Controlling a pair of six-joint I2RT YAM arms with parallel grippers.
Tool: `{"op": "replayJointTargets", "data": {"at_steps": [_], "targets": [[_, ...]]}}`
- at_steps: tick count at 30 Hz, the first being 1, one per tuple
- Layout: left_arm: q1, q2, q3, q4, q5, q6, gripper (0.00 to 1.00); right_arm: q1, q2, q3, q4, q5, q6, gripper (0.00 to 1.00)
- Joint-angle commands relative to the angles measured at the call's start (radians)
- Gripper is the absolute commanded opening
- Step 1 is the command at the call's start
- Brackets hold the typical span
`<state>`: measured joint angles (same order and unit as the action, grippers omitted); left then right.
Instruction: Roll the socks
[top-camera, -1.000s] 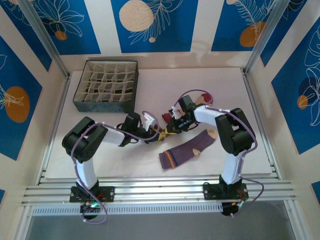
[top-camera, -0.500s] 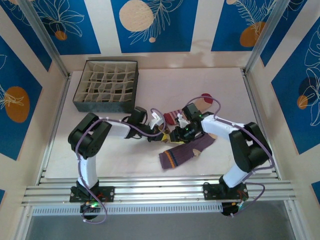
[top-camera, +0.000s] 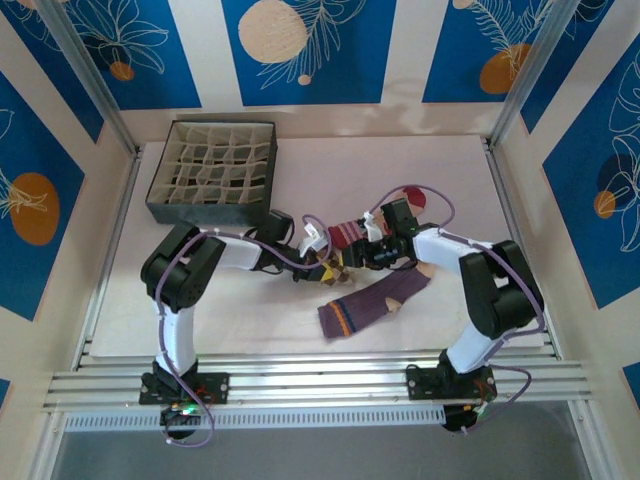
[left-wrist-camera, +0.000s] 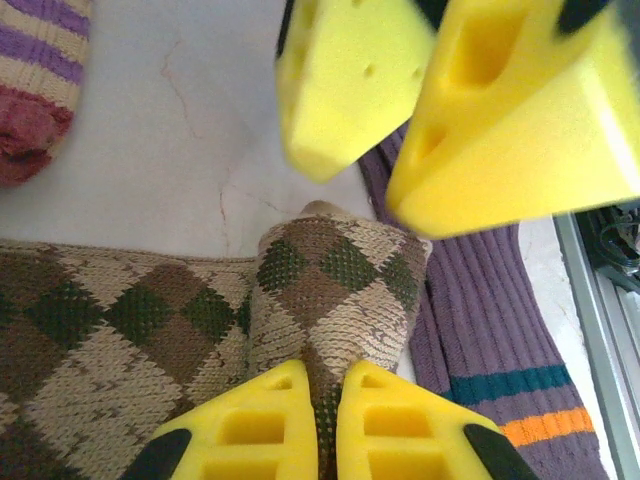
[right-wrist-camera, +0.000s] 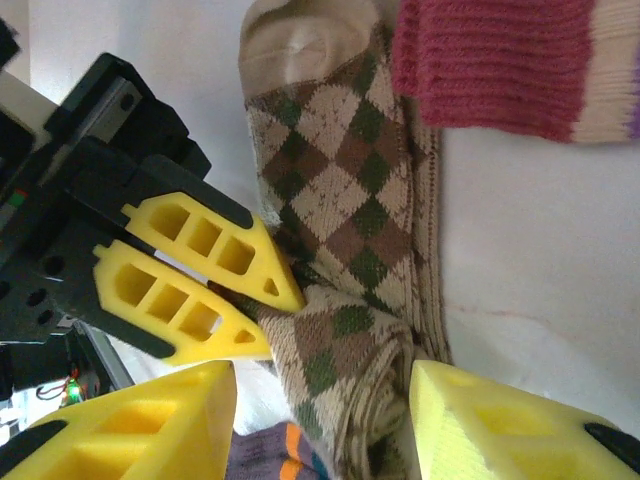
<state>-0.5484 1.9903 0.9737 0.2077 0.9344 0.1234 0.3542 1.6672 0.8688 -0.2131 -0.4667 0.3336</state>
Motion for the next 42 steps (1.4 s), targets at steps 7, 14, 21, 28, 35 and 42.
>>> {"op": "replayJointTargets", "data": {"at_steps": [7,14,21,28,35,42], "targets": [[0.050,0.094,-0.002,-0.166,-0.058,-0.043,0.00,0.008,0.112,-0.029,0.105,-0.141,-0.039,0.50],[0.066,0.114,0.044,-0.227,-0.076,-0.061,0.00,0.042,0.095,-0.087,0.137,-0.157,-0.035,0.33],[0.065,0.067,0.039,-0.224,-0.156,-0.042,0.17,0.105,0.121,-0.043,0.044,-0.043,0.039,0.01],[0.029,-0.121,-0.065,-0.147,-0.292,0.107,0.23,0.110,0.142,0.033,-0.117,0.022,0.114,0.00],[-0.021,-0.334,-0.176,-0.066,-0.396,0.278,0.24,0.111,0.148,0.125,-0.260,0.064,0.114,0.00],[-0.076,-0.517,-0.374,0.155,-0.532,0.412,0.30,0.111,0.180,0.178,-0.306,0.058,0.122,0.00]]}}
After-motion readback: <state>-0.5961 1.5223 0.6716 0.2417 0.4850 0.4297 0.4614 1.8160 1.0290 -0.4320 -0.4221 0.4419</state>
